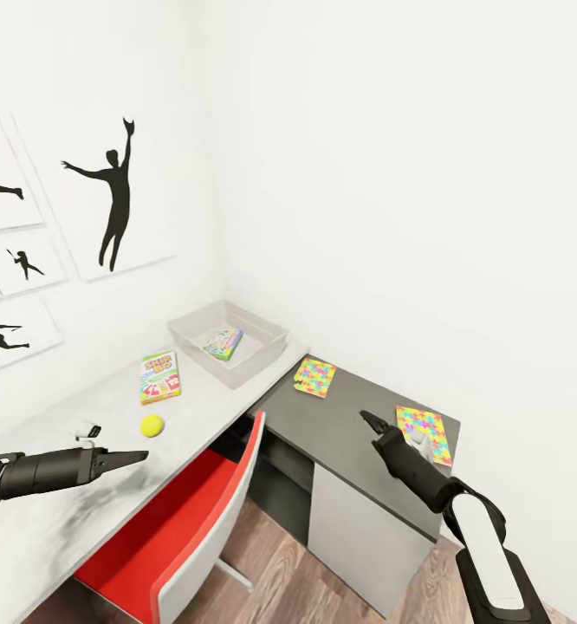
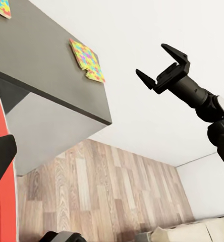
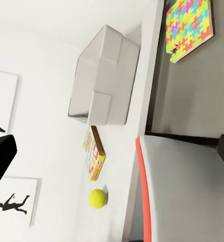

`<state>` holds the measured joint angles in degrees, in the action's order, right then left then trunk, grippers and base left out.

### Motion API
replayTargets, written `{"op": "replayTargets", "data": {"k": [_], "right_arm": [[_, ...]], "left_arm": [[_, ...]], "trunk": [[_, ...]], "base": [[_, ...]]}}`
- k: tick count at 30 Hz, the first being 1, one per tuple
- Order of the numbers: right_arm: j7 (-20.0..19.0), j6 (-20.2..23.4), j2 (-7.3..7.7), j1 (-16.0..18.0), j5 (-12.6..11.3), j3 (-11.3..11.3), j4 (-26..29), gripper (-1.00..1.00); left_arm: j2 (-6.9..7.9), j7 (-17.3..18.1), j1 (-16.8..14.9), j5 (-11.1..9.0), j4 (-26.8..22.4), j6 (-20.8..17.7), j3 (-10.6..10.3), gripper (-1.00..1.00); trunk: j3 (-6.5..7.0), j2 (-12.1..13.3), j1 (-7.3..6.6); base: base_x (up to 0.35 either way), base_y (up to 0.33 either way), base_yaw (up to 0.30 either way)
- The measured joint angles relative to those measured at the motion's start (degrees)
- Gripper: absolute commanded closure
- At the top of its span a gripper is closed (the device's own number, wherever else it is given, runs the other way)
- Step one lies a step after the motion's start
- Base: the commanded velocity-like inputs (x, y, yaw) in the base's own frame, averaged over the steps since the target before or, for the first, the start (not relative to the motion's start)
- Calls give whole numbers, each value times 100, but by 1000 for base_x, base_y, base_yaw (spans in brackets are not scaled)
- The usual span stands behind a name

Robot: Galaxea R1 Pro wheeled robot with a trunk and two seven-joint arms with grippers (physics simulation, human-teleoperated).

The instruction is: Put all the toys in the child's room - the three board games (two on the bed and one on the table), the two jigsaw puzzles on the table, and the tennis ball on the table - inside the toy box on the table in the child's room.

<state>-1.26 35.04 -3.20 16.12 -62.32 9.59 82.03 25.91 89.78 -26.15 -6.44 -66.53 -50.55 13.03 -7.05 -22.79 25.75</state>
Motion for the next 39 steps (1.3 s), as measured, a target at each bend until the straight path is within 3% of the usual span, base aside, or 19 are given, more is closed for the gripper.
{"op": "replayTargets", "data": {"k": [10,39], "right_arm": [[-36,-2,0,-1,-2,-1,-7,-100],[-26,-9,-7,-2,-1,-18,-17,-100]], "left_arm": [[7,1,-2,4,0,0,73,-100],[8,1,-1,5,2,0,103,-100]], "trunk": [[0,0,0],[0,0,0]], "base": [[0,-18,-91],[0,-1,-268]]}}
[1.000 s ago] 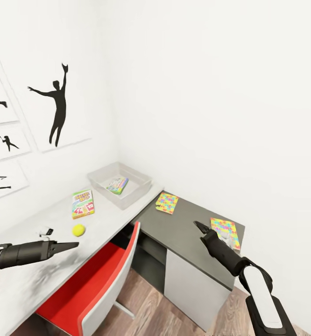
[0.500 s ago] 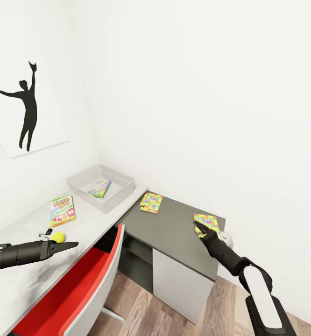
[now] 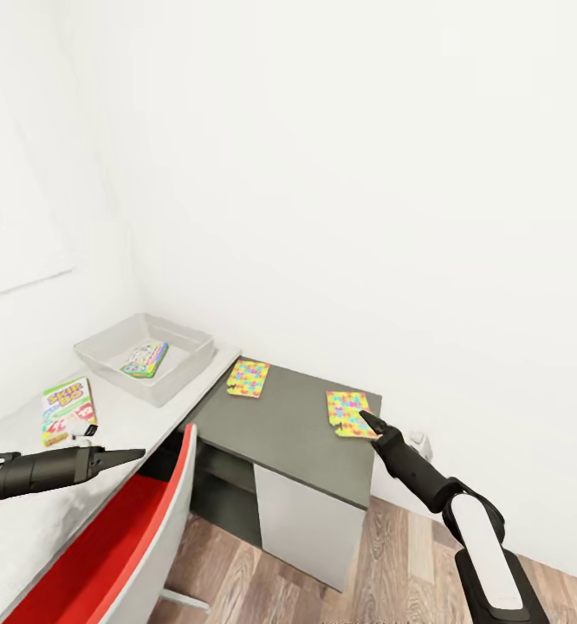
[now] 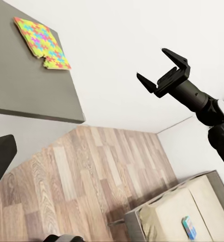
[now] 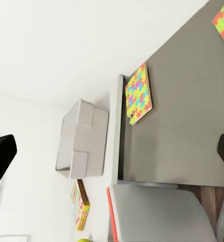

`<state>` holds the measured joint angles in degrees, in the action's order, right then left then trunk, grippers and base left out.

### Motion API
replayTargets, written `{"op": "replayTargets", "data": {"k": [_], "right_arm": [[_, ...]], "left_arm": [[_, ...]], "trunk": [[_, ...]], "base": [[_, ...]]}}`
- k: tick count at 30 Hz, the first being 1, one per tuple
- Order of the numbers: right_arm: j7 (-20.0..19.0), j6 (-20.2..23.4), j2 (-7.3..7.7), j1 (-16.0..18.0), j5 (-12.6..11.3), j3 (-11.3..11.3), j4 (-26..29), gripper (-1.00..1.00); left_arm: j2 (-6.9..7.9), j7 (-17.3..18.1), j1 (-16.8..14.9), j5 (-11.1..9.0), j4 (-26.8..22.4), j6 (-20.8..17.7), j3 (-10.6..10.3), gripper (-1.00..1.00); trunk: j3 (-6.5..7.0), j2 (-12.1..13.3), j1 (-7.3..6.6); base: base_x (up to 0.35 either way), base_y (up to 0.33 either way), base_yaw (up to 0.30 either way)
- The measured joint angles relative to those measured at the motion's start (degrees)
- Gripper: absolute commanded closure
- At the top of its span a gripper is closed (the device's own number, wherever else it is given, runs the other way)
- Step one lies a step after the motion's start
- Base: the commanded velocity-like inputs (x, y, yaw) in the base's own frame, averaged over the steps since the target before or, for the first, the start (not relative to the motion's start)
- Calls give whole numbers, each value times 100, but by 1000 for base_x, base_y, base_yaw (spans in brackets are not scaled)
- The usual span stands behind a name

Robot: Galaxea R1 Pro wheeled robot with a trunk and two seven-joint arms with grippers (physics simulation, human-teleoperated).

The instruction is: Put all the toys in the child's room - the three board games (two on the bed and one on the table), the two jigsaw puzzles on the table, and the tennis ball on the table - inside the toy box on the table in the child's room.

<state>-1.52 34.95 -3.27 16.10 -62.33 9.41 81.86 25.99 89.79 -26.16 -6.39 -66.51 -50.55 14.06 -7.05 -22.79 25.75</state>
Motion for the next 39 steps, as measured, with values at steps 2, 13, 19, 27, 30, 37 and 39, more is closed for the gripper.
{"op": "replayTargets", "data": {"k": [2,13,19,27,30,37,39], "right_arm": [[2,-1,0,0,0,0,-1,-100],[7,-3,0,0,-2,-2,-3,-100],[9,-3,0,2,-2,3,-62,-100],[9,-3,0,4,-2,15,-220,-100],[9,-3,0,5,-4,15,-235,-100],[9,-3,0,7,-6,16,-247,-100],[9,-3,0,7,-7,16,-248,-100]], "left_arm": [[0,0,1,1,0,0,0,-100],[0,0,3,1,0,0,0,-100],[-5,0,6,3,0,0,0,-100],[-7,0,7,5,0,0,0,-100],[-8,0,7,5,0,0,0,-100],[-9,0,5,6,0,0,0,-100],[-9,0,6,6,0,0,0,-100]], "trunk": [[0,0,0],[0,0,0],[0,0,0],[0,0,0],[0,0,0],[0,0,0],[0,0,0]], "base": [[0,0,-276],[0,0,-276],[0,0,-276],[0,0,-276],[0,0,-276],[0,0,-276],[0,0,-276]]}}
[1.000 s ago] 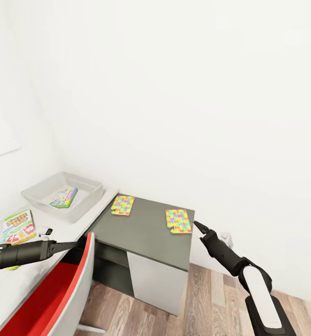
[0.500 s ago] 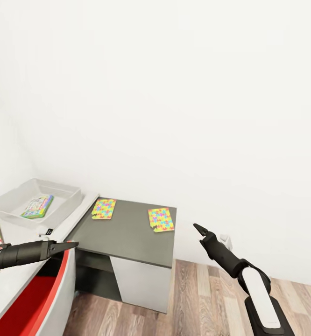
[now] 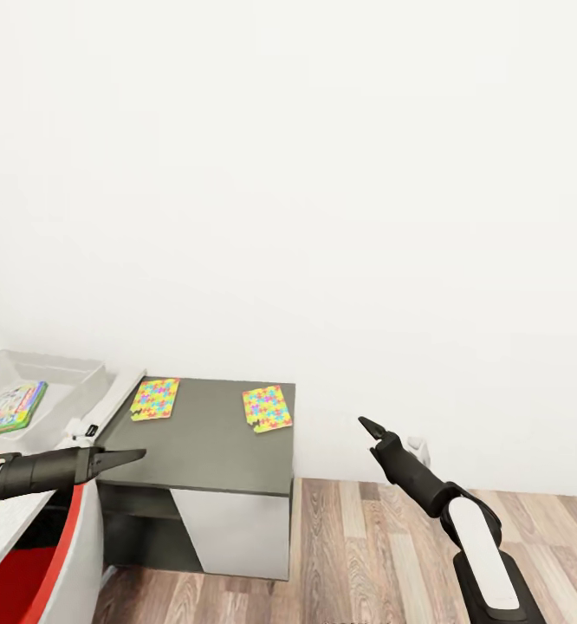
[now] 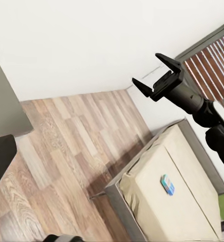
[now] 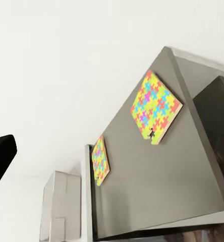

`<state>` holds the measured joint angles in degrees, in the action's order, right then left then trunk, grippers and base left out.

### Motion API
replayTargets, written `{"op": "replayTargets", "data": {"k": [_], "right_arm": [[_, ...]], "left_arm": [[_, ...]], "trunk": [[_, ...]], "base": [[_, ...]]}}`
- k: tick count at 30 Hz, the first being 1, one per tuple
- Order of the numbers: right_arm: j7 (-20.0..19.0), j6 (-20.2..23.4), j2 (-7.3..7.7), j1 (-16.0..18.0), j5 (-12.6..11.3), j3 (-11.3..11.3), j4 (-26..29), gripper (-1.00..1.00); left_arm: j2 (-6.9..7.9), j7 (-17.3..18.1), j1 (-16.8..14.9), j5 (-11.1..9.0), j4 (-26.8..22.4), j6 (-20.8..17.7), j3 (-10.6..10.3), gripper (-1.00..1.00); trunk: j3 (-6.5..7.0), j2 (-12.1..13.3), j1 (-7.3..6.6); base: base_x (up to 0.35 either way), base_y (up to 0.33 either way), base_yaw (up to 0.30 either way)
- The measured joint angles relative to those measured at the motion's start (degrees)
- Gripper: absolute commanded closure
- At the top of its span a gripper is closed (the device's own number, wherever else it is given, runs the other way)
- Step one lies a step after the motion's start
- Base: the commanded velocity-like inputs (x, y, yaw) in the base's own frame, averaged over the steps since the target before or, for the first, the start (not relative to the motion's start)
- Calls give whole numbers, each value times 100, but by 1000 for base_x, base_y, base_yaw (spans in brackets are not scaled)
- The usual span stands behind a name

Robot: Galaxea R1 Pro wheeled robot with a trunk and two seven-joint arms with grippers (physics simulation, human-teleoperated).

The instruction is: Put all the toys in the child's room - the three board games (two on the bed and one on the table), the two jigsaw puzzles on the table, and the tennis ball on the table - inside the toy box on the table in the child's room.

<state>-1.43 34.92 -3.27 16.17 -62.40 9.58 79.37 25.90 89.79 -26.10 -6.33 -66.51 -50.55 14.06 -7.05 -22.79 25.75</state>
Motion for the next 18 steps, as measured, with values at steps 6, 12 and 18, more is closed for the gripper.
{"op": "replayTargets", "data": {"k": [6,12,18], "right_arm": [[2,0,0,1,-1,0,-3,-100],[2,0,0,1,-1,0,-23,-100],[2,6,0,1,-2,0,-34,-100]], "left_arm": [[0,0,0,0,0,4,0,-100],[-2,0,-1,0,0,29,0,-100],[-7,0,1,0,0,49,0,-100]], "trunk": [[0,0,0],[0,0,0],[0,0,0]], "base": [[0,0,-276],[0,0,-276],[0,0,-276]]}}
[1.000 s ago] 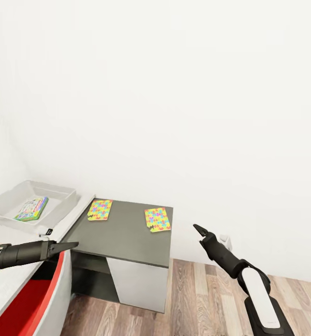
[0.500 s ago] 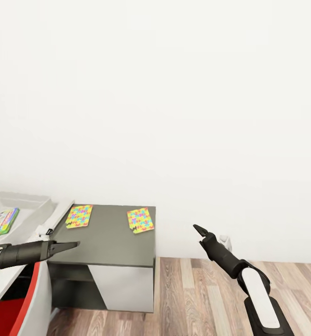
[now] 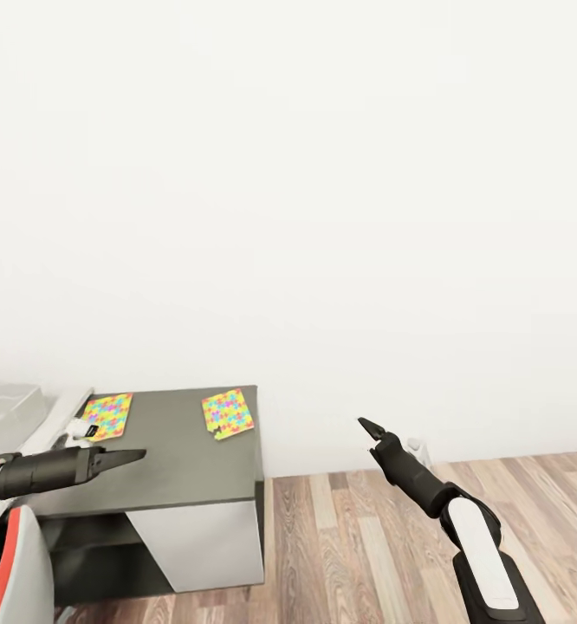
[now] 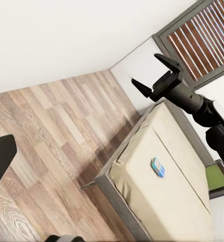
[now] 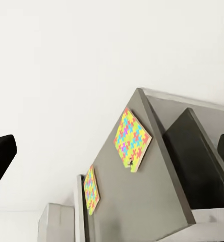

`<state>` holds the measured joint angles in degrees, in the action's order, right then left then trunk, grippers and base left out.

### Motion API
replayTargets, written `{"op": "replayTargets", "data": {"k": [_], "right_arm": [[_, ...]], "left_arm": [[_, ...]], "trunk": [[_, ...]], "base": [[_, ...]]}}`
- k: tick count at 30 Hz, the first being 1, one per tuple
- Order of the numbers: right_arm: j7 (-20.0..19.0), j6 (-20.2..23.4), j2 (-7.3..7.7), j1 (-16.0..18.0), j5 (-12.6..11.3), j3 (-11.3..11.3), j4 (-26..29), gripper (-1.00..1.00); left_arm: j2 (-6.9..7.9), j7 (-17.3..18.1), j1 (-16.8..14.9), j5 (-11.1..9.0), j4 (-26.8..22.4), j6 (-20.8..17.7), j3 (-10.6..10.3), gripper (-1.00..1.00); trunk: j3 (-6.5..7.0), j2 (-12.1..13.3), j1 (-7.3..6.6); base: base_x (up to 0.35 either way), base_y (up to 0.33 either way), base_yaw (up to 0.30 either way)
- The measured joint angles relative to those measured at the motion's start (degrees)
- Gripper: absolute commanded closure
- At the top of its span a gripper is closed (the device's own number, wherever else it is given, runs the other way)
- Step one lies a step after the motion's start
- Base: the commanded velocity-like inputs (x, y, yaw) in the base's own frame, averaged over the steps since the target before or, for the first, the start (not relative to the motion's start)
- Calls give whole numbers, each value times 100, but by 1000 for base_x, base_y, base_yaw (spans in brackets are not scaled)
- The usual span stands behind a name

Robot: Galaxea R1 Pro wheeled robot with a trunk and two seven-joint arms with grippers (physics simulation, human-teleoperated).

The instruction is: Put all the toys in the child's room - the three board games (two on the bed and one on the table), the two jigsaw puzzles on the table, and the tennis ball on the table - inside the toy box on the table in the child's room.

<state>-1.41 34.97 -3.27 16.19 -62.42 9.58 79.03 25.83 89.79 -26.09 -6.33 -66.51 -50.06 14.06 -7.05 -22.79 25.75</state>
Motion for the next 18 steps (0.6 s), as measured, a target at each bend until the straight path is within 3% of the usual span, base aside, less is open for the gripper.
{"op": "replayTargets", "data": {"k": [18], "right_arm": [[13,-4,0,0,2,7,-52,-100]], "left_arm": [[-2,0,-1,0,8,4,0,-100]], "trunk": [[0,0,0]], "base": [[0,0,-277]]}}
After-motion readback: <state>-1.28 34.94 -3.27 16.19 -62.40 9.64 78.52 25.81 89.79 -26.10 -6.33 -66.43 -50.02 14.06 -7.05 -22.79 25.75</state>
